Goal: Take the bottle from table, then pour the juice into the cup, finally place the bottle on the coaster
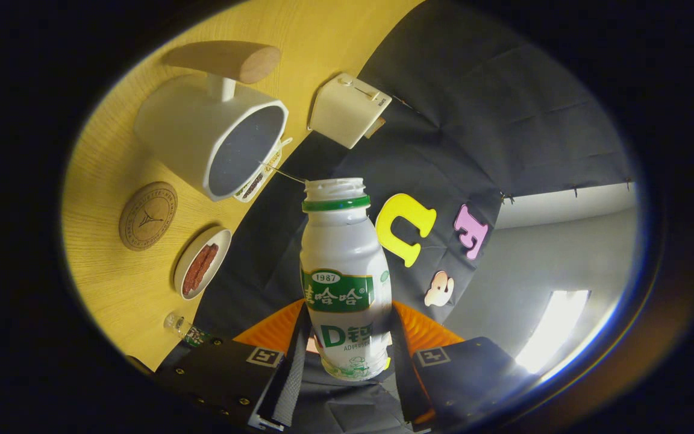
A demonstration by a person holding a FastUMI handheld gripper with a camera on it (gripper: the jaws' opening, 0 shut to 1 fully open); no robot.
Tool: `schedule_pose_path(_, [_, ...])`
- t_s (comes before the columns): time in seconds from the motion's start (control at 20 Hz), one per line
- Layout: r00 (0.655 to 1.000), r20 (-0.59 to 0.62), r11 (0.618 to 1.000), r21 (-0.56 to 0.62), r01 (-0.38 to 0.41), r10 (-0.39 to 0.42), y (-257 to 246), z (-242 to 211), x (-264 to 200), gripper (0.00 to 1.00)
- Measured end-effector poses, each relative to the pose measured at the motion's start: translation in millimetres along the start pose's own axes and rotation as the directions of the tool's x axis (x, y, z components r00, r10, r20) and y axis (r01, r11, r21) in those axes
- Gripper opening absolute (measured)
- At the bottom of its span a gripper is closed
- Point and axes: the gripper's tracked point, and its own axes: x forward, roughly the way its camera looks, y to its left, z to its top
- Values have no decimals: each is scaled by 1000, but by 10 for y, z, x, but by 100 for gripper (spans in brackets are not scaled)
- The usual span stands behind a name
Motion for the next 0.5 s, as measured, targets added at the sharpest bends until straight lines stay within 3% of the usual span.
schedule_pose_path(0.3, [1000, 22, 998, -61, 22, -21, 17, 73, 1, 65])
schedule_pose_path(0.5, [1000, 6, 1000, -1, 0, 0, 78, 36, 7, 65])
